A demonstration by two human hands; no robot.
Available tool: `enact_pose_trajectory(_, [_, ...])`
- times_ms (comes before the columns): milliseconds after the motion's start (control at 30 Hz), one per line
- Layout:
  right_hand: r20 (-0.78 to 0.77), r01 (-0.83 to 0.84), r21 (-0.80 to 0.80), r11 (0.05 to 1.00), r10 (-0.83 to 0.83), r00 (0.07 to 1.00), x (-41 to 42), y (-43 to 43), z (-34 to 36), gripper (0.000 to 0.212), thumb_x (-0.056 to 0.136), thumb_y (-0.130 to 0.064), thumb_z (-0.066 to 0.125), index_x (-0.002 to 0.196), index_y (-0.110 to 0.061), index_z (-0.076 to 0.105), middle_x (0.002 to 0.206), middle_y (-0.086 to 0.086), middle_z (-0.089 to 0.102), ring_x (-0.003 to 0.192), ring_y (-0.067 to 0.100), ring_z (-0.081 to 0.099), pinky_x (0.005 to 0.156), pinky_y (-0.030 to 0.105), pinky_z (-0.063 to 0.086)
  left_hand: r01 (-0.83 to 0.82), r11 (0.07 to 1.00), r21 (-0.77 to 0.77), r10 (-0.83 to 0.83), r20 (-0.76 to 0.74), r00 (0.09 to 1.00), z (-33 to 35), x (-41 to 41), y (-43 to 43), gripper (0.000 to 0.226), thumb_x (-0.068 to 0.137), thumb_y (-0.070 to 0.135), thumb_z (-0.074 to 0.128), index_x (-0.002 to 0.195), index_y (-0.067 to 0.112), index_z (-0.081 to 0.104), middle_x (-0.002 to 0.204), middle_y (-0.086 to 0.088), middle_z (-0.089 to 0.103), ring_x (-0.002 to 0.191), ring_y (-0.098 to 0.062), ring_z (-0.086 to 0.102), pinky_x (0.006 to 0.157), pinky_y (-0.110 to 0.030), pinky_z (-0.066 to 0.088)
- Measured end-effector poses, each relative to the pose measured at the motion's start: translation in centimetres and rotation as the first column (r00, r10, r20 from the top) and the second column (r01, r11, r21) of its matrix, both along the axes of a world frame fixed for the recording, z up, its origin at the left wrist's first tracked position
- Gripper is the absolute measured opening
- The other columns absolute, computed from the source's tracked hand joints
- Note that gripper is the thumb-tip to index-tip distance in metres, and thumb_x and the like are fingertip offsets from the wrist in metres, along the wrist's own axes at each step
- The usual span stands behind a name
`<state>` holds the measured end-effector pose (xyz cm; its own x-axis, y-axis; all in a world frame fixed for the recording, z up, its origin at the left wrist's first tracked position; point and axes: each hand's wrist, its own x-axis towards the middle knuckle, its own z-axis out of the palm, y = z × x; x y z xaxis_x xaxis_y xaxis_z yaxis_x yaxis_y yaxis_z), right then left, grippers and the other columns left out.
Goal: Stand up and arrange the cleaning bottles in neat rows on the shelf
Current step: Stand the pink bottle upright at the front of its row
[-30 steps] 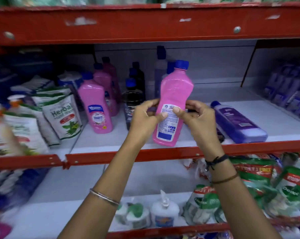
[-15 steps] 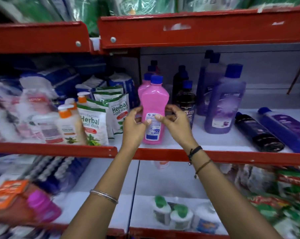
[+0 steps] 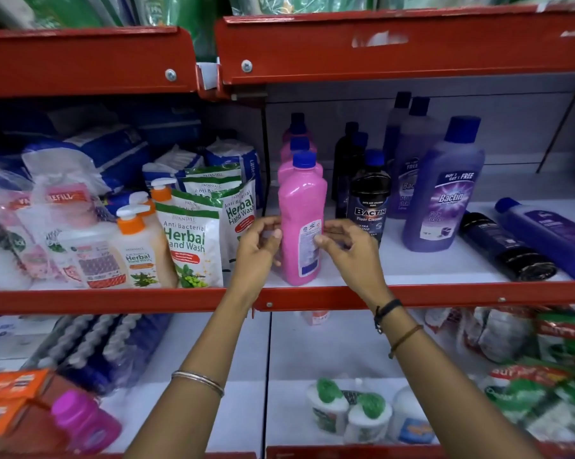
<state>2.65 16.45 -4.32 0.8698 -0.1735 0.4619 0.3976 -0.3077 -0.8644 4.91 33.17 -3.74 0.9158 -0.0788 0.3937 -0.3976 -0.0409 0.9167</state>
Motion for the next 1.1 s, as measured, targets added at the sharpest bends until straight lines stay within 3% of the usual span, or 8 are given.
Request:
enact_pose_trajectory(67, [-0.020,-0.042,-0.034,0.999,0.042,0.999,0.0,-0.2,-0.3,0.047,0.082,-0.033,0.069,0.122,-0.009,0.062,0.119,0.004,0.064,0.107,0.010,0.064,0.090,0.019,0.052,0.077,0.997,0.000,-0.077,0.010,0.997,-0.3,-0.1,0.1,0.021,0.092,0.016,0.052,0.110,0.024,0.057,0.098,0.001,0.066,0.076,-0.010,0.061,0.058,-0.021,0.052])
enact_pose_trajectory(167, [-0.068,-0.118,-0.087,0.989,0.112,0.991,-0.4,-0.1,-0.4,0.075,0.071,-0.039,0.076,0.137,-0.016,0.050,0.121,-0.001,0.049,0.108,-0.001,0.056,0.080,0.009,0.050,0.124,0.992,-0.010,-0.124,0.017,0.992,-0.7,0.0,-0.2,0.019,0.092,0.017,0.051,0.105,0.029,0.058,0.103,0.002,0.066,0.087,-0.006,0.062,0.076,-0.022,0.052])
enact_pose_trajectory(267, [-0.064,-0.113,-0.145,0.983,0.105,0.992,-0.3,0.3,-0.5,0.091,0.057,-0.048,0.080,0.137,-0.018,0.048,0.124,-0.001,0.055,0.110,0.009,0.059,0.084,0.023,0.055,0.123,0.992,-0.037,-0.123,-0.005,0.992,-0.7,0.4,-0.3,0.022,0.089,0.011,0.054,0.097,0.031,0.057,0.106,0.004,0.062,0.099,-0.012,0.058,0.090,-0.028,0.049])
enact_pose_trajectory(500, [-0.071,-0.168,-0.048,0.985,0.165,0.984,0.4,-0.7,-0.4,0.050,0.071,-0.025,0.079,0.115,-0.011,0.060,0.118,0.008,0.061,0.104,0.014,0.064,0.086,0.021,0.053,0.075,0.993,-0.090,-0.071,0.044,0.997,-1.0,0.5,-0.5,0.030,0.090,0.008,0.053,0.110,0.031,0.050,0.114,0.004,0.059,0.107,-0.008,0.055,0.085,-0.014,0.047])
enact_pose_trajectory(600, [-0.097,-0.200,-0.016,0.980,0.198,0.975,0.8,-1.6,-0.4,0.042,0.078,-0.019,0.073,0.117,-0.010,0.063,0.116,0.008,0.067,0.101,0.021,0.067,0.089,0.034,0.055,0.034,0.995,-0.090,-0.032,0.028,0.999,-1.2,0.6,-0.3,0.031,0.090,0.015,0.054,0.116,0.032,0.051,0.124,-0.006,0.054,0.109,-0.011,0.056,0.077,-0.014,0.052])
enact_pose_trajectory(867, [-0.104,-0.228,0.047,0.972,0.232,0.967,0.9,-1.3,-0.3,0.037,0.084,-0.007,0.067,0.121,-0.006,0.060,0.106,-0.004,0.068,0.093,-0.001,0.067,0.080,0.016,0.054,-0.211,0.977,-0.021,0.212,0.059,0.975,-1.2,-0.8,-2.2,0.036,0.089,0.013,0.056,0.123,0.017,0.046,0.129,-0.013,0.045,0.103,-0.011,0.056,0.067,-0.003,0.048])
enact_pose_trajectory(1000, [-0.028,-0.113,0.067,0.991,0.115,0.993,-0.1,-3.4,-0.1,0.025,0.086,-0.011,0.065,0.110,-0.018,0.064,0.106,0.000,0.069,0.094,-0.002,0.066,0.085,0.015,0.052,-0.476,0.873,-0.109,0.481,0.365,0.798,-0.4,-3.6,-4.4,0.027,0.092,0.013,0.052,0.116,0.002,0.049,0.119,-0.010,0.043,0.110,-0.004,0.048,0.080,-0.005,0.044])
enact_pose_trajectory(1100, [-0.021,-0.001,0.108,0.994,0.003,1.000,-0.8,-6.9,0.0,0.023,0.086,-0.016,0.066,0.109,-0.020,0.065,0.108,0.003,0.071,0.100,0.013,0.067,0.090,0.033,0.054,-0.488,0.869,-0.087,0.434,0.610,0.663,0.5,-4.3,-7.0,0.017,0.090,0.007,0.049,0.106,0.001,0.054,0.112,-0.007,0.046,0.110,0.003,0.041,0.096,-0.012,0.036])
